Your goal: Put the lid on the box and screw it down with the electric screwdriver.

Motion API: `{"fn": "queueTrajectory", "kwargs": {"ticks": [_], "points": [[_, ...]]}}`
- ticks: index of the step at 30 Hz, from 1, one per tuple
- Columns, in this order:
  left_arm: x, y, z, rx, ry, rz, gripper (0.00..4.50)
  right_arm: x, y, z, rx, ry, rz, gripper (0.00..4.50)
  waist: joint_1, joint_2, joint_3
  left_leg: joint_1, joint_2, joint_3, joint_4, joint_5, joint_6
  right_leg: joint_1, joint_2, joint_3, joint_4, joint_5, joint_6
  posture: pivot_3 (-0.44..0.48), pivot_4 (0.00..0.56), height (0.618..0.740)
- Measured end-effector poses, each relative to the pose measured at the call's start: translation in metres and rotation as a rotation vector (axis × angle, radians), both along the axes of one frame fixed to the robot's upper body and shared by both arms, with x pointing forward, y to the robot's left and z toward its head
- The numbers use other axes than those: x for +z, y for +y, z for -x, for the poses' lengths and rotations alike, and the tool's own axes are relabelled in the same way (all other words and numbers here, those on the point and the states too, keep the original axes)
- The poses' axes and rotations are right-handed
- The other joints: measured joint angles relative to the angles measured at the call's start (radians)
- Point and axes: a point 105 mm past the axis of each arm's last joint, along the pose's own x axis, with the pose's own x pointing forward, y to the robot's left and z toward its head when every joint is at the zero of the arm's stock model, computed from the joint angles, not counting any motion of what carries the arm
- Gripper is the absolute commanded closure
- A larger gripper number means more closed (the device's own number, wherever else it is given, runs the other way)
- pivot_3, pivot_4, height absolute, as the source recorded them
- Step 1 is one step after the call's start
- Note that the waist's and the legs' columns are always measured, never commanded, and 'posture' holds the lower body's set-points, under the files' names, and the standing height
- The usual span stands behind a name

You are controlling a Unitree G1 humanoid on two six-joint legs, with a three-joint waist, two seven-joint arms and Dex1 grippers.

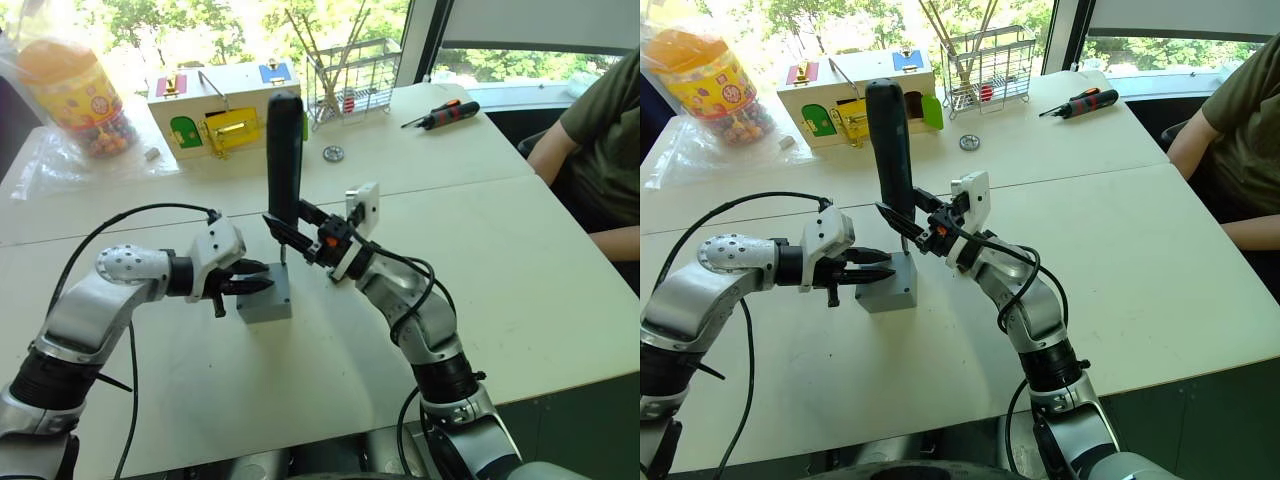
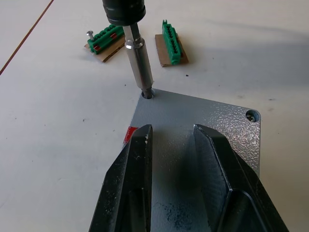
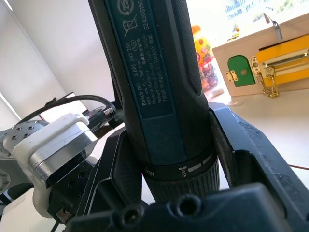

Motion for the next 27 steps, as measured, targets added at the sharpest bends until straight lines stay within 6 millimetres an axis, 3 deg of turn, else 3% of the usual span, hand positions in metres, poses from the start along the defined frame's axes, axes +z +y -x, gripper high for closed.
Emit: {"fn": "queueTrajectory", "kwargs": {"ticks": [15, 20, 27], "points": [[-0.005, -0.001, 0.000, 0.000, 0.003, 0.010, 3.17, -0.006, -0.003, 0.001, 0.003, 0.000, 0.037, 2.75, 0.001, 0.004, -0.006, 0.004, 0.000, 0.000, 0.000, -0.001, 0.001, 0.002, 0.000, 0.000, 0.000, 0.000, 0.000, 0.000, 0.150, 0.740], [-0.009, 0.000, 0.000, 0.001, 0.006, 0.003, 3.17, -0.010, 0.002, 0.002, 0.005, -0.007, 0.074, 2.75, 0.002, 0.004, -0.007, 0.021, 0.000, 0.001, -0.010, -0.001, 0.002, 0.016, 0.000, 0.002, -0.006, 0.000, 0.000, 0.000, 0.150, 0.740], [-0.013, 0.001, 0.001, 0.003, 0.019, 0.000, 3.17, -0.016, 0.004, 0.002, 0.014, 0.010, 0.096, 2.75, 0.002, 0.006, -0.012, 0.033, 0.001, 0.001, -0.017, -0.002, 0.003, 0.027, 0.001, 0.002, -0.013, -0.001, 0.000, 0.000, 0.150, 0.740]]}}
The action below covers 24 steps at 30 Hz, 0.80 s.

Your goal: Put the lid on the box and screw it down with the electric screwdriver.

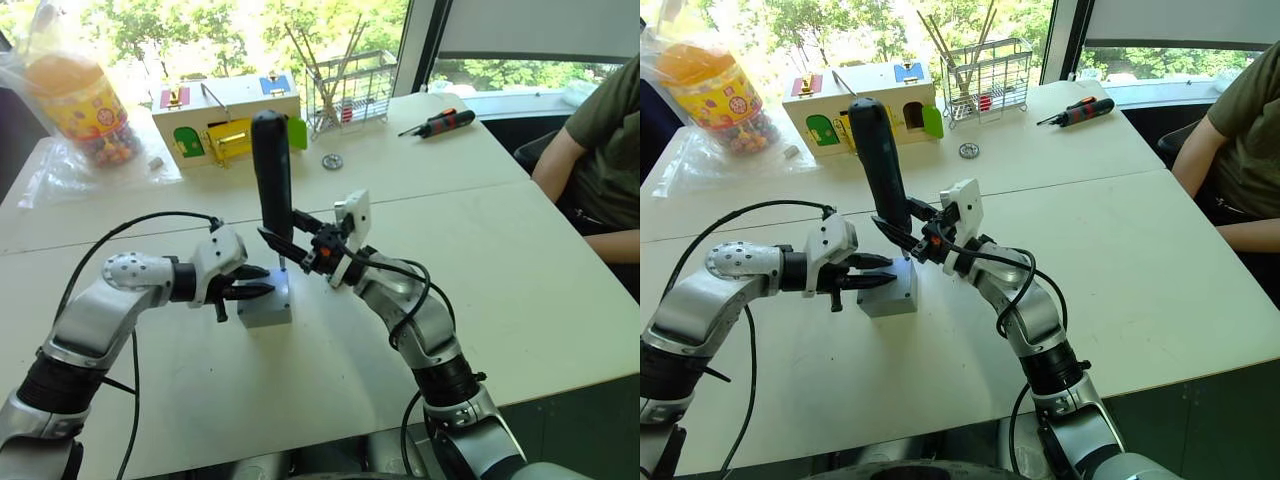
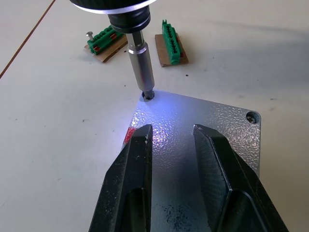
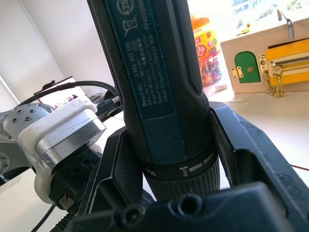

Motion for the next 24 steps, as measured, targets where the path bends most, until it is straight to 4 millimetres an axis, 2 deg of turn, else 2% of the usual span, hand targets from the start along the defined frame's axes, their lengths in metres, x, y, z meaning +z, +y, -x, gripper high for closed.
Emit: {"fn": "queueTrajectory", "kwargs": {"ticks": [2, 24], "points": [[-0.0016, 0.0008, 0.0009, 0.000, 0.006, -0.001, 3.17, -0.0012, 0.0001, -0.0001, 0.003, 0.005, 0.004, 2.75, 0.000, 0.002, -0.004, 0.001, 0.001, 0.000, -0.001, -0.003, 0.005, 0.002, 0.001, 0.000, -0.002, 0.000, 0.000, 0.000, 0.150, 0.740], [-0.0055, 0.0003, 0.0023, 0.010, 0.009, -0.001, 3.17, -0.0050, -0.0012, -0.0017, -0.009, 0.014, 0.004, 2.75, 0.003, 0.005, -0.015, 0.001, 0.000, 0.000, -0.001, -0.004, 0.006, 0.002, 0.000, 0.000, -0.003, 0.000, 0.000, 0.000, 0.150, 0.740]]}}
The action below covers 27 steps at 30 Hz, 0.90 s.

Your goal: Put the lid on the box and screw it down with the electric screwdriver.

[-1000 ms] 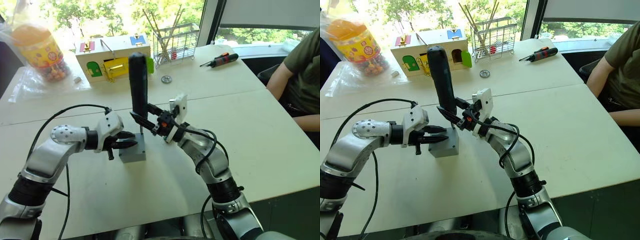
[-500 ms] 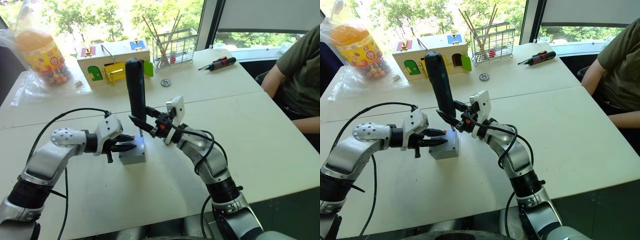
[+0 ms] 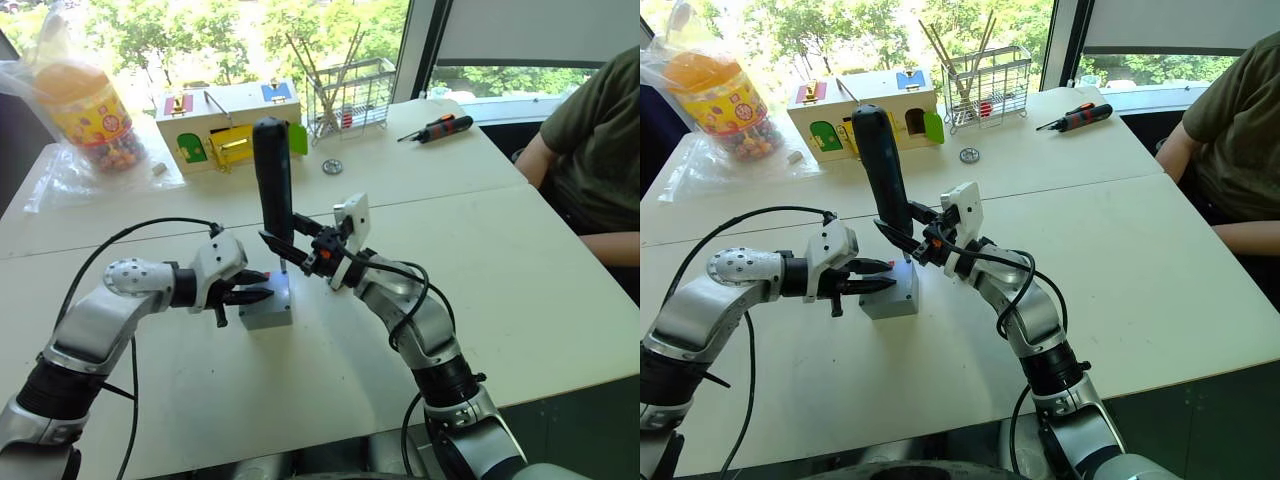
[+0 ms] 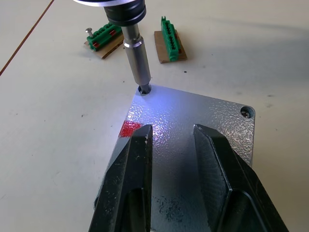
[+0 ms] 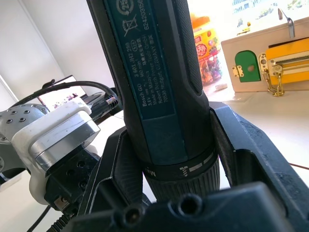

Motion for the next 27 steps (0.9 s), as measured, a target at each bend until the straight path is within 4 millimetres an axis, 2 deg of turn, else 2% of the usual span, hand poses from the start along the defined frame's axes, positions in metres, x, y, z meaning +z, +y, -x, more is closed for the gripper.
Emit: {"fn": "queueTrajectory", "kwargs": {"ticks": [8, 14, 16, 21, 22, 24, 27], "points": [[-0.001, -0.005, -0.003, -0.012, -0.004, 0.009, 3.17, 0.000, -0.003, -0.001, -0.019, 0.003, -0.005, 2.75, 0.014, 0.001, -0.001, 0.000, 0.000, 0.000, 0.000, 0.000, 0.000, 0.000, 0.000, 0.000, -0.001, 0.000, 0.000, 0.000, 0.150, 0.740], [-0.002, -0.007, -0.004, -0.018, -0.011, 0.028, 3.17, 0.019, -0.013, -0.010, -0.059, 0.082, 0.027, 2.75, 0.023, 0.001, 0.002, -0.002, 0.000, 0.000, 0.000, 0.000, 0.000, -0.001, 0.000, 0.000, -0.002, 0.000, 0.000, 0.000, 0.150, 0.740], [-0.002, -0.007, -0.004, -0.018, -0.011, 0.031, 3.17, 0.038, -0.022, -0.016, -0.082, 0.081, 0.048, 2.75, 0.025, 0.002, 0.006, -0.004, -0.001, -0.001, 0.001, 0.000, 0.000, -0.002, -0.001, 0.000, -0.002, 0.000, 0.000, 0.000, 0.150, 0.740], [0.004, -0.008, -0.008, 0.032, 0.023, 0.123, 3.17, 0.127, -0.060, -0.028, -0.220, -0.023, -0.072, 2.75, 0.022, 0.002, 0.007, -0.014, 0.000, -0.001, 0.001, 0.003, -0.004, -0.012, -0.001, 0.000, -0.001, 0.000, 0.000, 0.000, 0.150, 0.740], [0.004, -0.009, -0.008, 0.042, 0.035, 0.144, 3.17, 0.137, -0.065, -0.028, -0.232, -0.025, -0.096, 2.75, 0.020, 0.002, 0.007, -0.016, 0.000, -0.001, 0.001, 0.004, -0.007, -0.012, -0.001, 0.000, 0.000, 0.000, 0.000, 0.000, 0.150, 0.740], [0.008, -0.013, -0.011, 0.070, 0.053, 0.175, 3.17, 0.146, -0.073, -0.029, -0.259, 0.007, -0.108, 2.75, 0.018, 0.002, 0.008, -0.018, 0.001, -0.001, 0.001, 0.005, -0.008, -0.013, -0.001, 0.000, 0.001, 0.000, 0.000, 0.000, 0.150, 0.740], [0.028, -0.016, -0.025, 0.119, -0.007, 0.208, 3.17, 0.134, -0.087, -0.038, -0.347, 0.073, -0.006, 2.75, 0.021, -0.001, 0.012, -0.020, 0.000, -0.001, 0.003, 0.005, -0.008, -0.014, -0.001, 0.000, 0.001, 0.000, 0.000, 0.000, 0.150, 0.740]]}}
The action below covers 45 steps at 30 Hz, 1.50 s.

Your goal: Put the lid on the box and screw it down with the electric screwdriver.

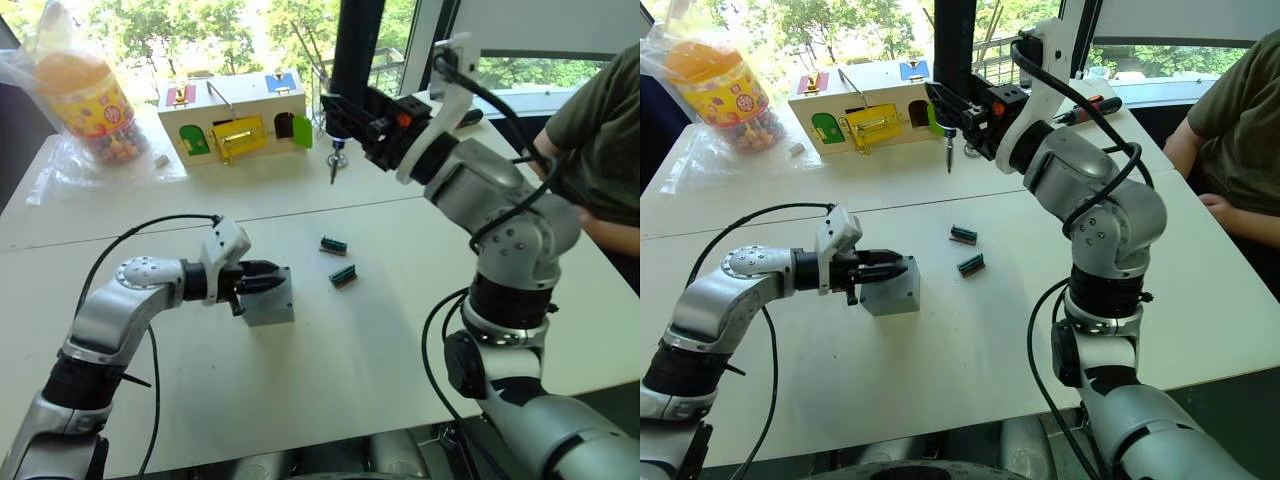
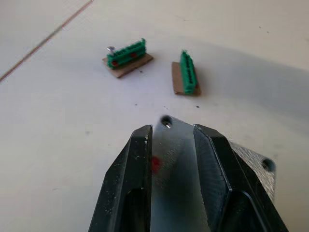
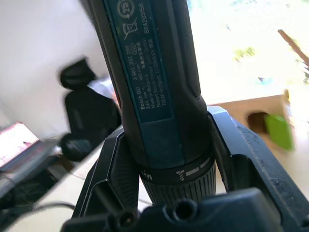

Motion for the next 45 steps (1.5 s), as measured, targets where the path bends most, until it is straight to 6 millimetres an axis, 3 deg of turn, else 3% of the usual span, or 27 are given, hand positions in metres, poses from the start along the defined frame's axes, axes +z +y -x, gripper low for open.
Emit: {"fn": "queueTrajectory", "kwargs": {"ticks": [5, 10, 12, 15, 20, 22, 24, 26, 28, 36, 38, 42, 43, 45], "points": [[0.041, -0.014, -0.017, 0.025, -0.197, 0.076, 3.17, -0.019, -0.027, -0.004, -0.074, 0.126, 0.114, 2.75, -0.001, 0.000, 0.004, -0.005, -0.001, 0.001, 0.001, 0.000, 0.000, -0.004, -0.001, -0.001, 0.000, 0.000, 0.000, 0.000, 0.150, 0.740], [0.037, -0.030, -0.018, -0.021, -0.259, 0.082, 3.17, -0.054, -0.094, -0.011, -0.264, 0.328, 0.276, 2.75, 0.002, 0.000, 0.004, -0.015, -0.001, 0.002, 0.004, 0.001, -0.001, -0.012, -0.001, -0.001, 0.000, 0.000, 0.000, 0.000, 0.150, 0.740], [0.033, -0.041, -0.017, -0.053, -0.281, 0.099, 3.17, -0.070, -0.113, -0.007, -0.265, 0.441, 0.285, 2.75, 0.001, -0.001, 0.006, -0.015, -0.001, 0.003, 0.004, 0.001, 0.000, -0.013, -0.001, 0.000, 0.000, 0.000, 0.000, 0.000, 0.150, 0.740], [0.029, -0.057, -0.014, -0.088, -0.297, 0.107, 3.17, -0.080, -0.118, 0.003, -0.192, 0.554, 0.260, 2.75, -0.012, -0.001, 0.008, -0.015, 0.001, 0.006, 0.004, 0.001, 0.000, -0.015, -0.001, 0.002, 0.002, 0.001, 0.000, 0.000, 0.150, 0.740], [0.028, -0.058, -0.013, -0.093, -0.294, 0.099, 3.17, -0.083, -0.116, 0.009, -0.139, 0.585, 0.272, 2.75, -0.012, -0.001, 0.009, -0.015, 0.001, 0.005, 0.004, 0.001, -0.001, -0.016, -0.001, 0.002, 0.002, 0.001, 0.000, 0.000, 0.150, 0.740], [0.023, -0.061, 0.005, -0.181, -0.227, 0.120, 3.17, -0.098, -0.129, 0.022, -0.110, 0.683, 0.348, 2.75, -0.001, -0.001, 0.009, -0.015, 0.000, 0.005, 0.004, 0.000, 0.001, -0.015, -0.001, 0.001, 0.000, 0.001, 0.000, 0.000, 0.150, 0.740], [0.011, -0.063, 0.028, -0.287, -0.104, 0.141, 3.17, -0.127, -0.142, 0.032, -0.105, 0.843, 0.377, 2.75, 0.005, -0.003, 0.010, -0.016, -0.001, 0.005, 0.006, 0.000, 0.002, -0.013, -0.002, 0.001, 0.000, 0.001, 0.000, 0.000, 0.150, 0.740], [0.006, -0.067, 0.040, -0.365, -0.024, 0.155, 3.17, -0.151, -0.145, 0.037, -0.088, 0.968, 0.373, 2.75, 0.003, -0.002, 0.015, -0.018, -0.002, 0.006, 0.011, 0.000, 0.002, -0.013, -0.002, 0.002, 0.000, 0.001, 0.000, 0.000, 0.150, 0.740], [0.006, -0.070, 0.048, -0.414, -0.009, 0.151, 3.17, -0.162, -0.148, 0.039, -0.079, 1.030, 0.364, 2.75, 0.001, 0.000, 0.017, -0.018, -0.001, 0.006, 0.014, 0.000, 0.002, -0.013, -0.001, 0.002, 0.002, 0.001, 0.000, 0.000, 0.150, 0.740], [-0.003, -0.068, 0.052, -0.432, -0.003, 0.099, 3.17, -0.166, -0.166, 0.034, -0.146, 1.113, 0.321, 2.75, 0.002, 0.000, 0.017, -0.018, -0.001, 0.006, 0.014, -0.001, 0.003, -0.013, -0.001, 0.002, 0.002, 0.001, 0.000, 0.000, 0.150, 0.740], [-0.005, -0.067, 0.052, -0.430, -0.001, 0.091, 3.17, -0.165, -0.168, 0.032, -0.162, 1.119, 0.323, 1.73, 0.002, 0.000, 0.017, -0.018, -0.001, 0.006, 0.014, -0.001, 0.003, -0.013, -0.001, 0.002, 0.002, 0.001, 0.000, 0.000, 0.150, 0.740], [-0.005, -0.066, 0.052, -0.432, -0.019, 0.078, 3.17, -0.162, -0.168, 0.026, -0.162, 1.091, 0.334, 0.25, 0.004, 0.000, 0.017, -0.018, -0.001, 0.006, 0.015, -0.001, 0.003, -0.012, -0.001, 0.001, 0.002, 0.001, 0.000, 0.000, 0.150, 0.740], [-0.005, -0.066, 0.051, -0.431, -0.021, 0.077, 3.17, -0.161, -0.168, 0.024, -0.159, 1.081, 0.338, 0.03, 0.004, 0.000, 0.017, -0.018, -0.001, 0.006, 0.015, -0.001, 0.003, -0.012, -0.001, 0.001, 0.002, 0.001, 0.000, 0.000, 0.150, 0.740], [-0.006, -0.065, 0.050, -0.423, -0.028, 0.072, 3.17, -0.161, -0.168, 0.022, -0.159, 1.059, 0.349, 0.03, 0.004, 0.000, 0.016, -0.018, -0.001, 0.005, 0.016, -0.001, 0.003, -0.011, -0.001, 0.001, 0.002, 0.001, 0.000, 0.000, 0.150, 0.740]]}}
